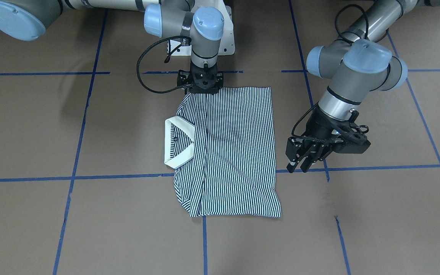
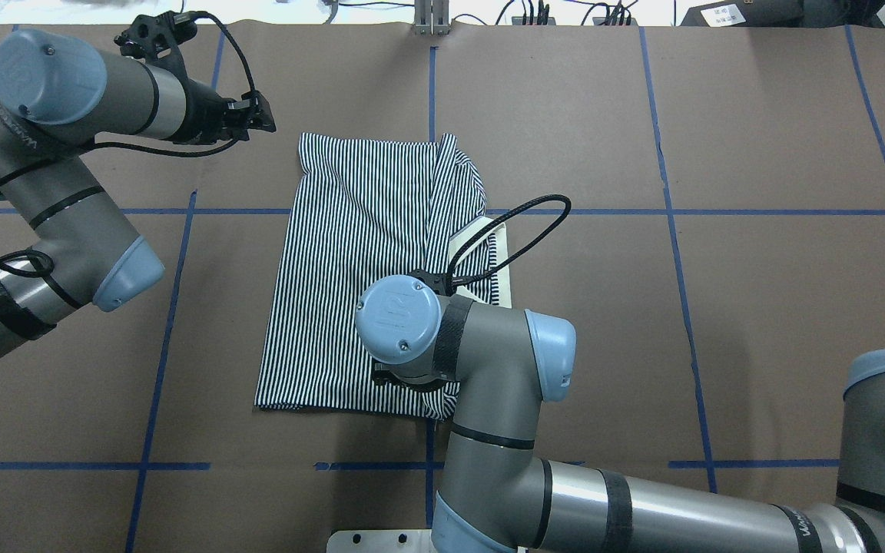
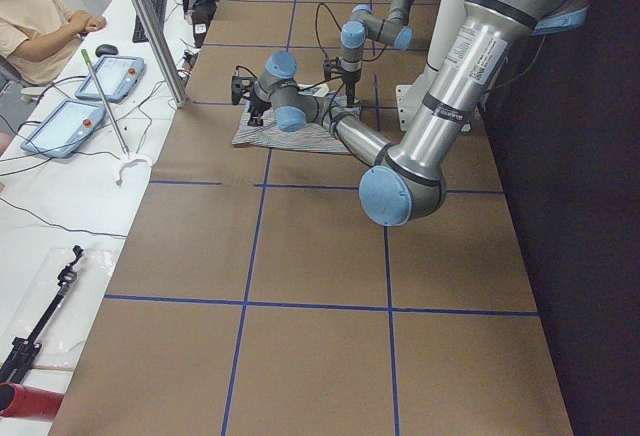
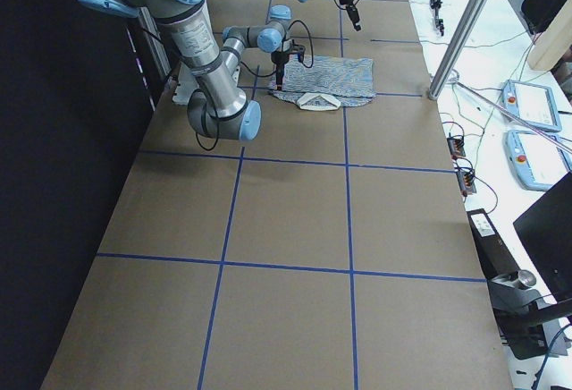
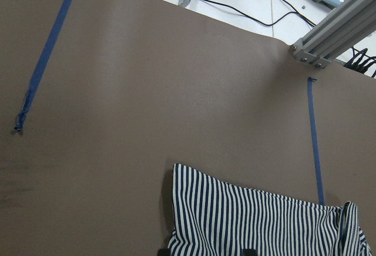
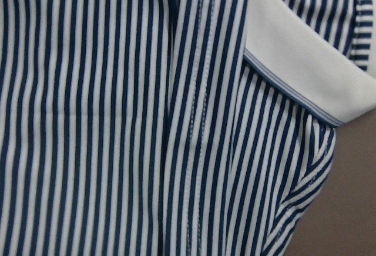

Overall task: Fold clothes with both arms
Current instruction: 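Press the right gripper onto the collar while the left gripper draws back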

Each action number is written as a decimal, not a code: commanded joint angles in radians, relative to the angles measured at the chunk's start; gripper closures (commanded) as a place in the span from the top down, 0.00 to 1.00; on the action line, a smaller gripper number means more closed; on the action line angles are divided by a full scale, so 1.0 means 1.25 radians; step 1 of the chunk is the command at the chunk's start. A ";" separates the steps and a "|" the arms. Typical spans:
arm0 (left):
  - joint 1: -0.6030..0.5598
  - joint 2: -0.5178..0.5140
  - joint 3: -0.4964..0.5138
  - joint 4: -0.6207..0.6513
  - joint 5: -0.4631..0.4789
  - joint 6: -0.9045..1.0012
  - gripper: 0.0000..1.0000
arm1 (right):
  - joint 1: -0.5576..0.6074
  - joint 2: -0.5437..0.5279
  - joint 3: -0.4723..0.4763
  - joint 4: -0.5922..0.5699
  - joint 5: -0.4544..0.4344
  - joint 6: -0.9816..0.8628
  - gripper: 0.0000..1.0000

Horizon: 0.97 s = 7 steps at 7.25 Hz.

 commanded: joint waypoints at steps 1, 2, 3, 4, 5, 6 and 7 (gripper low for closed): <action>0.001 0.003 -0.001 0.000 0.000 0.006 0.51 | -0.002 0.001 -0.001 -0.039 -0.001 -0.032 1.00; 0.001 0.003 0.002 0.000 0.000 0.008 0.51 | 0.000 -0.005 0.001 -0.042 -0.001 -0.035 1.00; 0.001 0.003 0.004 0.000 0.000 0.009 0.51 | 0.001 -0.011 0.001 -0.042 -0.005 -0.038 1.00; 0.001 0.003 0.004 0.000 0.000 0.009 0.51 | 0.002 -0.024 0.005 -0.055 -0.013 -0.040 1.00; 0.001 0.003 0.004 0.000 0.000 0.010 0.51 | 0.009 -0.046 0.028 -0.071 -0.013 -0.071 1.00; 0.001 0.001 0.004 0.000 0.000 0.010 0.51 | 0.024 -0.098 0.092 -0.081 -0.013 -0.097 1.00; 0.001 0.001 0.004 0.000 0.000 0.010 0.51 | 0.046 -0.162 0.160 -0.085 -0.012 -0.131 1.00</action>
